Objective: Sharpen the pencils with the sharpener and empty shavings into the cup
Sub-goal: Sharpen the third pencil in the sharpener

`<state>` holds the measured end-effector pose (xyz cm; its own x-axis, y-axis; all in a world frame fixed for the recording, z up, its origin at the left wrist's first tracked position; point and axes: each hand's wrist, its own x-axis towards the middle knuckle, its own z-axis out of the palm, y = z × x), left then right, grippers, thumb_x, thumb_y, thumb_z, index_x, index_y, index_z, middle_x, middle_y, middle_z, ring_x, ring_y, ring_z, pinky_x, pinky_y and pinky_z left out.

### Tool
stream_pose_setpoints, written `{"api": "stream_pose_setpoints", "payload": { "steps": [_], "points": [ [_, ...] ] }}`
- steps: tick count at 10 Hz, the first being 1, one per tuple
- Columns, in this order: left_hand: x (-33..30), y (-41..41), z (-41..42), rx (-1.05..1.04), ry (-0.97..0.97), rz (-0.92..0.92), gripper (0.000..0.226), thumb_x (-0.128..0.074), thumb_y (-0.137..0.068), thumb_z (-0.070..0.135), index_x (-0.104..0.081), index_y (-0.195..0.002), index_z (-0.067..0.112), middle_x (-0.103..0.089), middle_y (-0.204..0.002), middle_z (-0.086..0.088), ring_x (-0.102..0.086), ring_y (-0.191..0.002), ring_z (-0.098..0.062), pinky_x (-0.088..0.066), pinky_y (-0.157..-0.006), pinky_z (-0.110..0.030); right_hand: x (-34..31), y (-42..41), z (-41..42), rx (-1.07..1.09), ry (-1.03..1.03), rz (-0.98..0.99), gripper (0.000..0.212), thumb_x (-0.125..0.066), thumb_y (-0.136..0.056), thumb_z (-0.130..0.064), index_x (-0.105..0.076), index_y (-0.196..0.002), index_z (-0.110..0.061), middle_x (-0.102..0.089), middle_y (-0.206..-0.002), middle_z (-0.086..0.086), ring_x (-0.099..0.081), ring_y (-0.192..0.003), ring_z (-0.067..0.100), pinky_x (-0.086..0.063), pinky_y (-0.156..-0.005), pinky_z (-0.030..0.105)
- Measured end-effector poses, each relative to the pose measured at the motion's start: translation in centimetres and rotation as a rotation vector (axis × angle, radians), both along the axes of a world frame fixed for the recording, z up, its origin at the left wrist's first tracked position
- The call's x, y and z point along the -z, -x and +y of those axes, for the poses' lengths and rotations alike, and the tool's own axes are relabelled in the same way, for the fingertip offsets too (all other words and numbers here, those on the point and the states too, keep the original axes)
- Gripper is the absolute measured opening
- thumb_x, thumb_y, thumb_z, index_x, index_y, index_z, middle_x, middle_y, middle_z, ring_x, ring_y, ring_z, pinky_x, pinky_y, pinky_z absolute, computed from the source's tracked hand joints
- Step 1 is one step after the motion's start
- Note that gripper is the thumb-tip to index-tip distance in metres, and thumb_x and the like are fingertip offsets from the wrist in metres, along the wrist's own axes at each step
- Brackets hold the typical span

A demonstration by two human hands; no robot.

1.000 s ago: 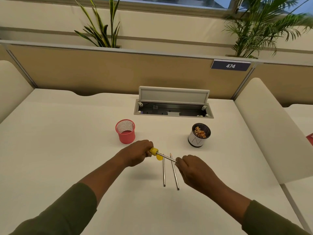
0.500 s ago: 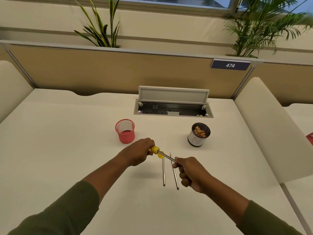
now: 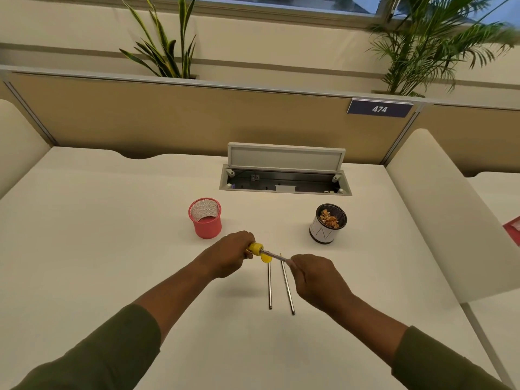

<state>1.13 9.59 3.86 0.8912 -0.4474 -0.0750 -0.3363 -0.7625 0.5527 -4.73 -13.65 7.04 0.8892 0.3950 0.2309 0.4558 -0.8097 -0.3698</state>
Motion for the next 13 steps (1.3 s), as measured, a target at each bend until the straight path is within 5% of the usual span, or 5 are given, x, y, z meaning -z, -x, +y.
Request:
{"api": "stream_pose_setpoints", "payload": {
  "steps": [2,6,8,10,13],
  "points": [
    [0.3,0.1,-0.1,0.049,-0.046,-0.034,0.014,-0.051,-0.089,0.001,-0.052,-0.096,0.013,-0.055,-0.095,-0.002,-0.053,-0.082,-0.017,-0.049,-0.075,-0.032,-2.6,-0.7,1.0,0.669,-0.946,1.257,0.03,-0.049,-0.099,-0.021,-0.058,-0.076,-0.003,-0.029,-0.052,-0.002,-0.02,-0.039,0.009,-0.02,-0.037,0.019],
    [0.0,-0.5,0.7,0.066,-0.03,0.034,0.004,-0.055,-0.092,0.017,-0.053,-0.09,0.02,-0.055,-0.087,0.006,-0.049,-0.079,-0.016,-0.041,-0.068,-0.029,0.1,-0.5,-2.3,-0.197,0.353,-0.205,0.019,-0.048,-0.096,-0.025,-0.059,-0.088,-0.011,-0.045,-0.063,0.002,-0.037,-0.05,0.02,-0.025,-0.047,0.032],
    [0.1,-0.4,0.2,0.044,-0.03,-0.043,0.011,-0.052,-0.09,0.008,-0.051,-0.088,0.019,-0.051,-0.086,0.005,-0.047,-0.08,-0.017,-0.045,-0.072,-0.035,0.6,0.1,-0.8,-0.077,0.122,-0.049,0.021,-0.043,-0.096,-0.028,-0.051,-0.079,-0.019,-0.045,-0.054,-0.004,-0.038,-0.041,0.017,-0.024,-0.043,0.025],
    [-0.3,-0.7,0.1,0.06,-0.05,-0.11,0.017,-0.054,-0.089,0.008,-0.048,-0.089,0.024,-0.052,-0.091,0.006,-0.046,-0.084,-0.015,-0.043,-0.073,-0.03,-2.1,-0.4,1.0,0.676,-1.067,1.3,0.03,-0.047,-0.1,-0.023,-0.054,-0.076,-0.007,-0.023,-0.054,-0.003,-0.016,-0.039,0.008,-0.016,-0.035,0.017],
    [0.1,-0.4,0.6,0.054,-0.034,0.011,0.01,-0.053,-0.089,0.01,-0.05,-0.086,0.019,-0.053,-0.085,0.005,-0.049,-0.08,-0.018,-0.044,-0.071,-0.036,-1.1,0.7,-0.7,0.003,0.039,0.12,0.016,-0.048,-0.096,-0.025,-0.058,-0.091,-0.014,-0.054,-0.073,-0.001,-0.051,-0.061,0.018,-0.04,-0.054,0.028]
  ]
}}
